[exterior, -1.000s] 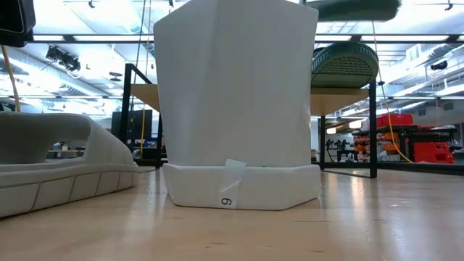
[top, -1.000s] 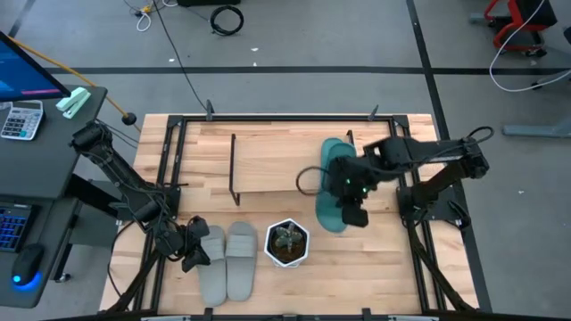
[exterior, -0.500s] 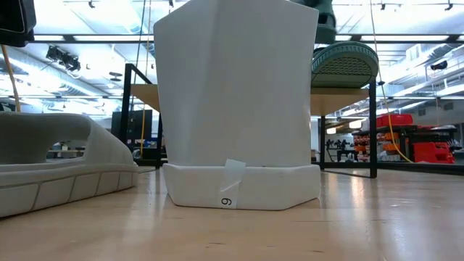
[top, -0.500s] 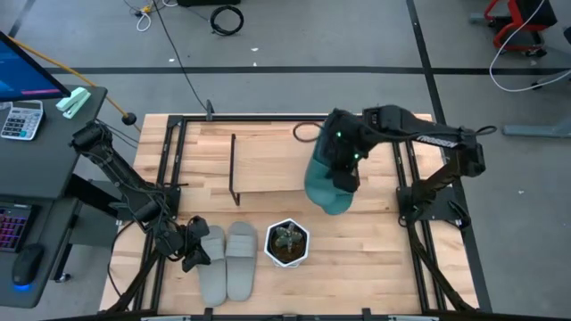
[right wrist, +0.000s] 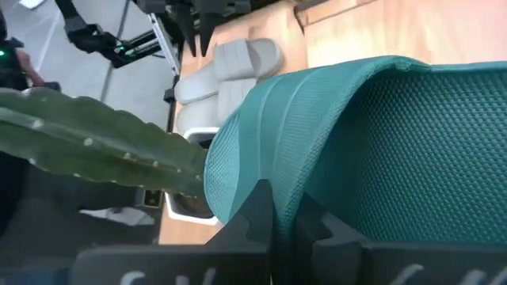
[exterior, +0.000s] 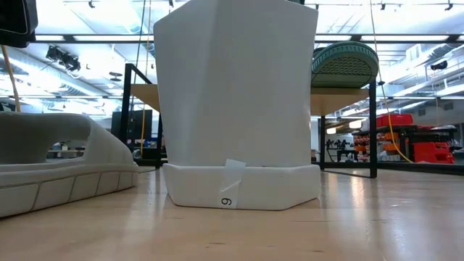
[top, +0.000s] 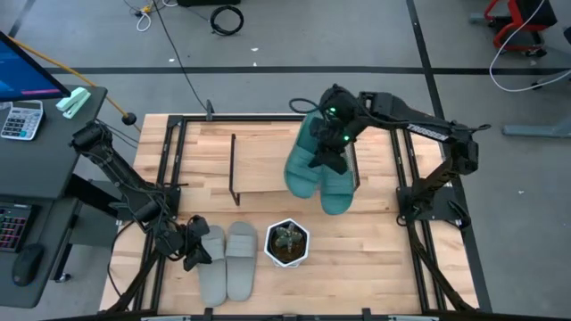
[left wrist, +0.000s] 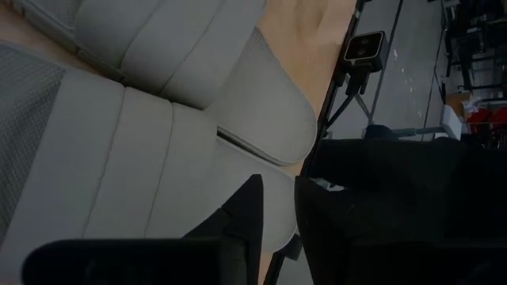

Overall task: Pick and place slides into the shelf
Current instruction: Put the green slide on the shelf

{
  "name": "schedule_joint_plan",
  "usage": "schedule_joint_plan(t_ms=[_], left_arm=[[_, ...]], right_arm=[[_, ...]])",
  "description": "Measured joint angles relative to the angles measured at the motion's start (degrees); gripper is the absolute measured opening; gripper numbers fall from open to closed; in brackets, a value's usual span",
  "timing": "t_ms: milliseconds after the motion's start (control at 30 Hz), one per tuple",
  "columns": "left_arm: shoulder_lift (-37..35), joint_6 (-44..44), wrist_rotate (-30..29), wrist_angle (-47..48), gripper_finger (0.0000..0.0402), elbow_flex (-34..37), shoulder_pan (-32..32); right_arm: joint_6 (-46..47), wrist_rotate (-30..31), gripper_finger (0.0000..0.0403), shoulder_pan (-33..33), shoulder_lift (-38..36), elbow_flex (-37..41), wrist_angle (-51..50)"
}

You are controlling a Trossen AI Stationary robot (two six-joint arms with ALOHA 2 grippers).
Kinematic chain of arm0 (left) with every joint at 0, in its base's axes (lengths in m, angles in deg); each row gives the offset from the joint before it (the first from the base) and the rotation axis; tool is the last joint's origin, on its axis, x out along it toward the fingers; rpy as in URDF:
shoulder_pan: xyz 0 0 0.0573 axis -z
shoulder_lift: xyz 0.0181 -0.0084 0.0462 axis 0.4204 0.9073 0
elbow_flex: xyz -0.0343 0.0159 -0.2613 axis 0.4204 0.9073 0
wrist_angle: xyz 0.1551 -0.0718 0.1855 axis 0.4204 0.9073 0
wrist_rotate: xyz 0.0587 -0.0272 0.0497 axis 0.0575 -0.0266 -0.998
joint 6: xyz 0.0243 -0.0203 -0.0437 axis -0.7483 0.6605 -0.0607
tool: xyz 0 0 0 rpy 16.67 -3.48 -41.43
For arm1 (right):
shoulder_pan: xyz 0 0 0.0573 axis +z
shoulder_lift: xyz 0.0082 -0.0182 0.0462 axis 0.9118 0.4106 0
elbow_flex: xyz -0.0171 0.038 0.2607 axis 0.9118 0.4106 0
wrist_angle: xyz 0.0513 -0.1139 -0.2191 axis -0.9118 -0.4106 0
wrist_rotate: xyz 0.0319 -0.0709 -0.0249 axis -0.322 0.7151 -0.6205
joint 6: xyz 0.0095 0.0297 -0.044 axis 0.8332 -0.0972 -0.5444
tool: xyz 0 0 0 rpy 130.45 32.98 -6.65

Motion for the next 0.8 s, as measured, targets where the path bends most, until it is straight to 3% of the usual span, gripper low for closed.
schedule_joint_plan(t_ms=[433, 800], left_arm=[[0.00, -0.02, 0.00, 0.02, 0.0078, 0.00, 0.00], [0.00, -0.07, -0.61, 0.04, 0.0072, 0.00, 0.00]], right_arm=[[-4.72, -9.58, 0.0010, -3.47, 8.24, 0.02, -0.10], [-6.57, -10.51, 0.0011, -3.45, 9.29, 0.02, -0.74]])
